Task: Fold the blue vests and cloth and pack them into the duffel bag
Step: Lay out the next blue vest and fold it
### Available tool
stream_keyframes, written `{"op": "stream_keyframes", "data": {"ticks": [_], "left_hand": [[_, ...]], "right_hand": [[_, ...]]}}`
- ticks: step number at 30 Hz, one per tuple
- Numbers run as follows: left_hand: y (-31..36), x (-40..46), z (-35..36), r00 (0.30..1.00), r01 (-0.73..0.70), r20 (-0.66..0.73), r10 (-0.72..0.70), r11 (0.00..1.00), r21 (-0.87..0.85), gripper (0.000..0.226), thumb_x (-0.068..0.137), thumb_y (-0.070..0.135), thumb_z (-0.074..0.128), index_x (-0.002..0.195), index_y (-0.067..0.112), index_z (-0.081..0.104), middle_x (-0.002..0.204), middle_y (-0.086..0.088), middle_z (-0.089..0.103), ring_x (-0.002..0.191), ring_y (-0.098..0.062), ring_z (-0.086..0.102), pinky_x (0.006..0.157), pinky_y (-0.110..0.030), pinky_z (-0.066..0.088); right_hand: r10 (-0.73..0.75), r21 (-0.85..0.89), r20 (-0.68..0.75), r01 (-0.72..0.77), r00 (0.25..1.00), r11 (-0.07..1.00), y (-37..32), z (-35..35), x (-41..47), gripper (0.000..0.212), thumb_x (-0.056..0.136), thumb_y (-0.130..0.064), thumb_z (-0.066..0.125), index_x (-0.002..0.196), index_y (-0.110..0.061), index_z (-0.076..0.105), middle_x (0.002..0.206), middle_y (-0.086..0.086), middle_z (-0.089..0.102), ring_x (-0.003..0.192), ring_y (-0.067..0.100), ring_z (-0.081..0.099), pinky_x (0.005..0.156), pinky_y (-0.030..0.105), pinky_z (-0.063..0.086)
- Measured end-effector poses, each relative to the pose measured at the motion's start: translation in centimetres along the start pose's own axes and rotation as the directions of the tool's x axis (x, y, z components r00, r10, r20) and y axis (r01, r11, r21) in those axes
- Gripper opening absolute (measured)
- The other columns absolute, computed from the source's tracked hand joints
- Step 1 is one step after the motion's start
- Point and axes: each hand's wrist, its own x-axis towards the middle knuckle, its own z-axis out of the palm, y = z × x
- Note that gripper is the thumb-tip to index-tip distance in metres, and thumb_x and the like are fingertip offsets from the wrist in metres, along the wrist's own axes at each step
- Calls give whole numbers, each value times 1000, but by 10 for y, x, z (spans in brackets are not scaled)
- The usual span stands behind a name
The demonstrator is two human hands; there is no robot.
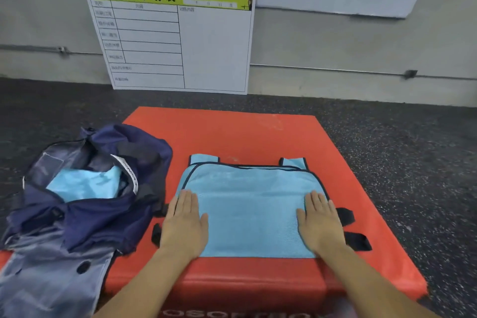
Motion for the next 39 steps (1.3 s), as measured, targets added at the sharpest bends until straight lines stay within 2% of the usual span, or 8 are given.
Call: {"op": "stream_keyframes", "data": {"ticks": [5, 8, 14, 17, 21, 29, 33, 39], "left_hand": [[56, -9, 2, 989, -145, 1, 147, 979, -146, 66, 97, 44, 33, 144, 2, 51, 154, -13, 45, 142, -25, 44, 115, -40, 20], [22, -8, 4, 995, -102, 0, 103, 984, -144, 71, 102, 50, 20, 159, 7, 15, 166, -5, 6, 155, -19, 9, 123, -32, -3], [-41, -3, -2, 998, -46, 33, 48, 997, -58, 81, 97, 57, 15, 155, 4, 33, 164, -9, 27, 152, -23, 24, 120, -31, 3], [-37, -2, -7, 998, -27, 51, 31, 996, -79, 90, 89, 61, -3, 159, 7, 12, 167, -5, 2, 156, -20, 1, 122, -29, -9], [-28, 9, -3, 996, -76, 36, 77, 997, -17, 78, 99, 58, 12, 154, 8, 37, 162, -8, 31, 152, -23, 24, 120, -36, 3], [-44, 43, -11, 996, -67, 41, 73, 989, -134, 95, 82, 65, -13, 162, 18, 7, 169, 5, -2, 156, -12, -4, 119, -28, -9], [-50, 53, -5, 999, -32, 33, 40, 979, -200, 93, 83, 67, -10, 162, 21, 8, 170, 7, 0, 155, -10, -7, 120, -27, -9], [-45, 65, -17, 1000, -4, -5, 3, 976, -218, 94, 83, 66, -10, 162, 20, 12, 169, 7, 2, 155, -10, -7, 124, -30, -8]], "right_hand": [[-404, 117, -32, 405, 914, 907, -99, 28, -27, 71, 99, -45, 13, 158, -11, 32, 166, 5, 23, 155, 26, 23, 125, 38, 2], [-306, 94, -33, 308, 951, 947, -72, 27, -18, 76, 96, -54, 3, 163, -21, 17, 170, -5, 6, 158, 18, 4, 127, 37, -2], [-65, 28, 43, 64, 997, 998, -5, 7, 30, 66, 106, -50, 15, 164, -19, 10, 172, 3, 1, 158, 21, -1, 128, 41, 3], [-212, 107, 42, 207, 976, 973, -35, 1, 49, 60, 106, -47, 27, 162, -24, 24, 170, 5, 11, 158, 22, 4, 127, 38, 2], [-457, 369, 94, 395, 885, 841, -105, -5, 80, 52, 105, -46, 44, 156, -39, 36, 168, -1, 17, 157, 21, 8, 125, 33, 2], [-559, 471, 232, 412, 796, 780, -180, -10, 146, 37, 106, -40, 50, 143, -40, 56, 169, 0, 16, 157, 16, 0, 124, 33, -5], [-612, 539, 220, 428, 760, 725, -197, -9, 160, 30, 105, -24, 56, 133, -25, 65, 152, -7, 44, 136, 8, 39, 113, 10, 13], [-415, 392, 94, 349, 905, 851, -179, -24, 230, 61, 96, -33, 55, 154, -20, 41, 166, 3, 26, 153, 24, 23, 125, 44, 12]]}}
